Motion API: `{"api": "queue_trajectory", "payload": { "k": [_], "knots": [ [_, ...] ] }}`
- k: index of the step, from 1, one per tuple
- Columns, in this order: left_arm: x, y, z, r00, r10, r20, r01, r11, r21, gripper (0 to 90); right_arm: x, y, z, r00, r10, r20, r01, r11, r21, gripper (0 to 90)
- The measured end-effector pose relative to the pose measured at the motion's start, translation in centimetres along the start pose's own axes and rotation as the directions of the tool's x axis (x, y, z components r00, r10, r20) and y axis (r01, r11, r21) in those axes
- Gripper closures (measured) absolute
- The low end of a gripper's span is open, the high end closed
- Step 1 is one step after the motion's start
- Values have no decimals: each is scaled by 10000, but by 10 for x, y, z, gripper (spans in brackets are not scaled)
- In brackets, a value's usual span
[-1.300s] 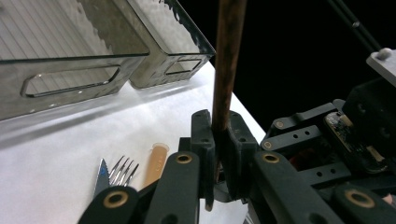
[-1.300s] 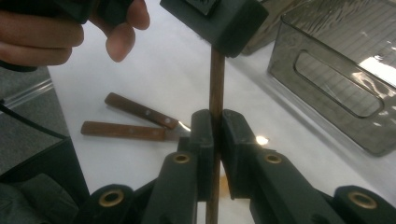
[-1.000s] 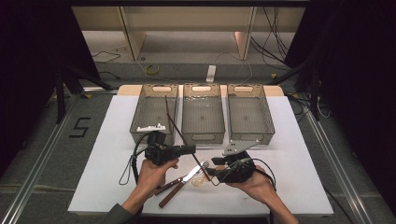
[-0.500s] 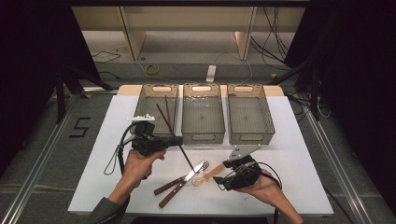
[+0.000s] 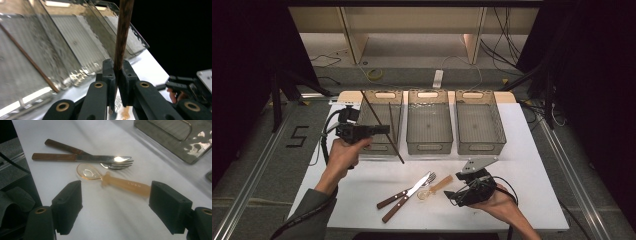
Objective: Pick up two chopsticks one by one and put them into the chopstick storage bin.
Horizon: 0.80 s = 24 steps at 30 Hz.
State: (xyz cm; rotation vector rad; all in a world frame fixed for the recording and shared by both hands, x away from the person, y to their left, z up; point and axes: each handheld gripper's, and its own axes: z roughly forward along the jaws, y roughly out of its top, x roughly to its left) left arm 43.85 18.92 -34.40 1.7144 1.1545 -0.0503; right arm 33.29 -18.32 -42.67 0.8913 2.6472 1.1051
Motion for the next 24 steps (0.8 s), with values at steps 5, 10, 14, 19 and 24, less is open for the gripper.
{"api": "queue_trajectory", "payload": {
  "k": [5,10,14,19,24],
  "knots": [
    [7,18,-3,9992,11,-401,-9,10000,55,838,1,-3,2,9999,-105,-38,106,9997,210,257],
    [12,36,-2,9975,-29,-703,42,9998,182,838,1,-5,0,9999,-95,-52,96,9997,222,257],
    [21,45,3,9944,-158,-1046,189,9994,286,838,0,-5,-2,10000,-93,-15,93,9998,174,257],
    [35,55,9,9895,-537,-1338,574,9981,239,837,0,-6,-3,10000,-84,11,84,9999,148,257],
    [42,60,15,9834,-572,-1720,645,9972,371,836,2,-7,-4,10000,-85,-5,85,9999,118,256]
  ]
}}
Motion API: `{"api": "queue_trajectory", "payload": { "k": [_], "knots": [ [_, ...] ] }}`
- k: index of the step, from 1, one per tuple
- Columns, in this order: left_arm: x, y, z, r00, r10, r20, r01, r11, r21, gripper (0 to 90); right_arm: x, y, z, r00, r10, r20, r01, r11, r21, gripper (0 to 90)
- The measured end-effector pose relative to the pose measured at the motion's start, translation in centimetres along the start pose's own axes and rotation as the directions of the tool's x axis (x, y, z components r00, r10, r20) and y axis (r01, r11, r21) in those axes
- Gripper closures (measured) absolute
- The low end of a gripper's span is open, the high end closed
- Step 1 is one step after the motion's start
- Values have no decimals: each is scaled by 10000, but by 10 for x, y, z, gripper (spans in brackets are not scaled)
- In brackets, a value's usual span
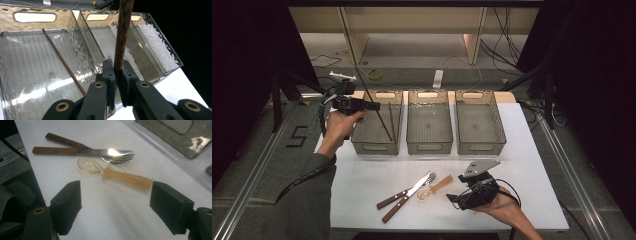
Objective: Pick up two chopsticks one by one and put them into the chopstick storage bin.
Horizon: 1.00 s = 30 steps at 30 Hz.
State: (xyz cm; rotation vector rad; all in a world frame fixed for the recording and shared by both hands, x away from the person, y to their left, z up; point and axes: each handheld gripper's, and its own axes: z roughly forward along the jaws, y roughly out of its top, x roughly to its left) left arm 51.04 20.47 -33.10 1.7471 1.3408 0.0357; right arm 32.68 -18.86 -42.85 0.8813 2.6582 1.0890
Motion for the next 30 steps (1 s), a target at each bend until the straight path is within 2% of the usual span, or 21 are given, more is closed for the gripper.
{"api": "queue_trajectory", "payload": {
  "k": [7,11,19,30],
  "knots": [
    [8,2,13,9989,-160,-431,173,9994,296,835,2,-1,-1,10000,-4,-28,4,10000,-17,252],
    [11,1,19,9986,-219,-479,245,9982,549,833,1,-1,-1,10000,-46,-19,46,10000,4,252],
    [17,-5,29,9977,-326,-599,371,9964,764,831,-1,-2,-3,10000,-30,40,30,10000,-58,253],
    [16,-12,46,9965,-288,-784,385,9913,1259,827,-3,-3,-4,10000,13,82,-12,10000,-36,253]
  ]
}}
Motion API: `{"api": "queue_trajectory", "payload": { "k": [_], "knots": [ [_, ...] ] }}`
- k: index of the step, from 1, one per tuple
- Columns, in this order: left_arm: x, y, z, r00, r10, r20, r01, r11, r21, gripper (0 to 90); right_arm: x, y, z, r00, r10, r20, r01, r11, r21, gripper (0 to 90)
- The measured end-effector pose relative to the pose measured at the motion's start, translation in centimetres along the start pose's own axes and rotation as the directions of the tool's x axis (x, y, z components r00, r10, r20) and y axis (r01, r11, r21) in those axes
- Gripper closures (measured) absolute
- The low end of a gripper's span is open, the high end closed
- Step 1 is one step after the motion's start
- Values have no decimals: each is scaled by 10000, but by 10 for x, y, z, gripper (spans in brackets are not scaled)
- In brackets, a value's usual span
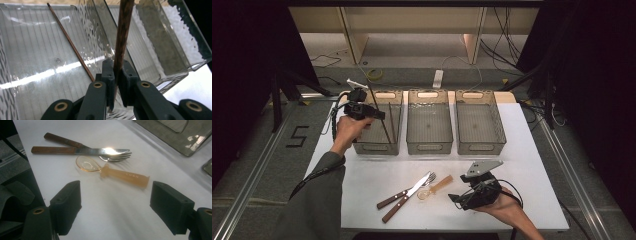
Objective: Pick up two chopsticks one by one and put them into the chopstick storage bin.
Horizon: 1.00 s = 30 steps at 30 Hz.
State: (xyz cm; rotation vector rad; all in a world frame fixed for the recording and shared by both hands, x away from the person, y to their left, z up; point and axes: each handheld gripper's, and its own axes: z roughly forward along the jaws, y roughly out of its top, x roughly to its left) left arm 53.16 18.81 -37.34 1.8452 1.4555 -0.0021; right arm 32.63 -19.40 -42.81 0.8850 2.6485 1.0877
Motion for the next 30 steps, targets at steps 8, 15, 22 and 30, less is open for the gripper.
{"api": "queue_trajectory", "payload": {
  "k": [8,15,22,30],
  "knots": [
    [3,-3,13,9999,-113,-120,116,9994,320,819,0,0,0,10000,4,55,-4,10000,-7,254],
    [1,-2,18,9992,-78,-402,93,9993,374,757,-1,0,0,10000,-22,71,22,10000,3,254],
    [-3,-3,12,9989,-197,-423,196,9998,-23,591,-1,1,-2,9999,-53,118,54,10000,-55,255],
    [-20,-10,-4,9998,123,123,-115,9978,-658,405,0,4,-4,9998,-167,147,170,9997,-191,255]
  ]
}}
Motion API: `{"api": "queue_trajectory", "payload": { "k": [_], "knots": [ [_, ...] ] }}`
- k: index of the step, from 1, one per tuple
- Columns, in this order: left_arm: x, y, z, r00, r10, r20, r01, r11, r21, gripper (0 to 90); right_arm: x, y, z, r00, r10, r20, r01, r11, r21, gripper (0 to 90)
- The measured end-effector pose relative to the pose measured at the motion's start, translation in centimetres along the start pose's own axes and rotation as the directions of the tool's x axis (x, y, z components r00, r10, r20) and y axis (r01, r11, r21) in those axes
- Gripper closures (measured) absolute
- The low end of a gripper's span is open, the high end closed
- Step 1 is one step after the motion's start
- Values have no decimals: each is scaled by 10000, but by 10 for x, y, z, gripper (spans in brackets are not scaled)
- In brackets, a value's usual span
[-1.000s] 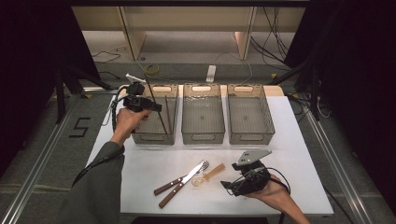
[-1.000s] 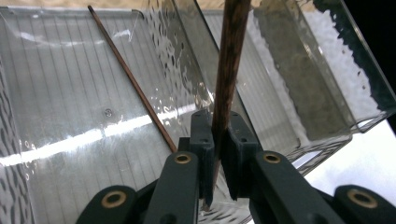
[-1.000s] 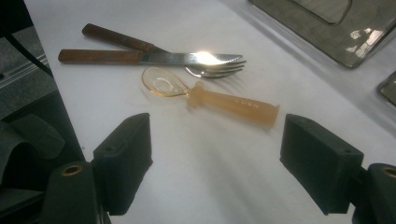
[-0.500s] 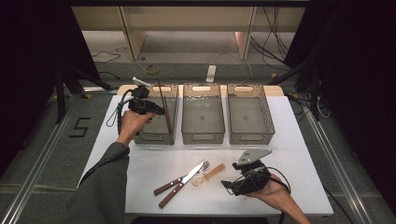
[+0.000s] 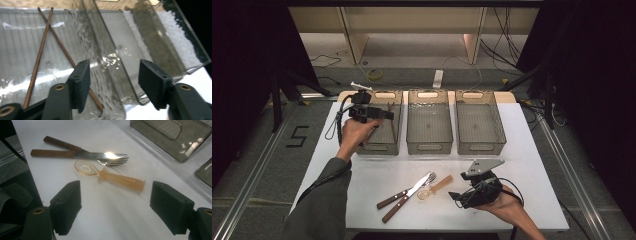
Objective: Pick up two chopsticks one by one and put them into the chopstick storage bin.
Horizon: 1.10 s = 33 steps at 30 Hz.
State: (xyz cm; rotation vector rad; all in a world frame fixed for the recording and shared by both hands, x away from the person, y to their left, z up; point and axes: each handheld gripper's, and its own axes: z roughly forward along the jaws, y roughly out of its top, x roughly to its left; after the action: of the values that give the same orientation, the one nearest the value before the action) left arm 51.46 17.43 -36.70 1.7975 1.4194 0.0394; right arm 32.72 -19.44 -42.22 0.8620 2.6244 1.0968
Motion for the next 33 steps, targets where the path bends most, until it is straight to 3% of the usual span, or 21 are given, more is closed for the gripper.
{"api": "queue_trajectory", "payload": {
  "k": [7,11,14,19,25,30,33],
  "knots": [
    [-11,-14,-22,9986,433,301,-419,9980,-483,297,-2,3,0,10000,-25,26,25,10000,-70,255],
    [-19,-27,-35,9945,795,677,-739,9939,-814,264,-4,10,0,9998,-190,32,190,9998,-89,254],
    [-26,-38,-42,9892,1100,967,-990,9888,-1118,246,-7,17,1,9993,-344,-178,344,9994,-12,253],
    [-34,-50,-47,9830,1498,1063,-1343,9809,-1403,226,-10,27,8,9966,-731,-367,744,9967,338,252],
    [-46,-66,-48,9686,2173,1207,-1977,9678,-1557,193,-12,35,16,9942,-956,-484,982,9937,548,251],
    [-51,-85,-50,9588,2569,1215,-2383,9597,-1488,177,-15,40,22,9868,-1422,-777,1479,9863,735,246],
    [-52,-95,-53,9579,2621,1173,-2419,9566,-1625,175,-16,44,27,9815,-1641,-985,1726,9814,843,243]
  ]
}}
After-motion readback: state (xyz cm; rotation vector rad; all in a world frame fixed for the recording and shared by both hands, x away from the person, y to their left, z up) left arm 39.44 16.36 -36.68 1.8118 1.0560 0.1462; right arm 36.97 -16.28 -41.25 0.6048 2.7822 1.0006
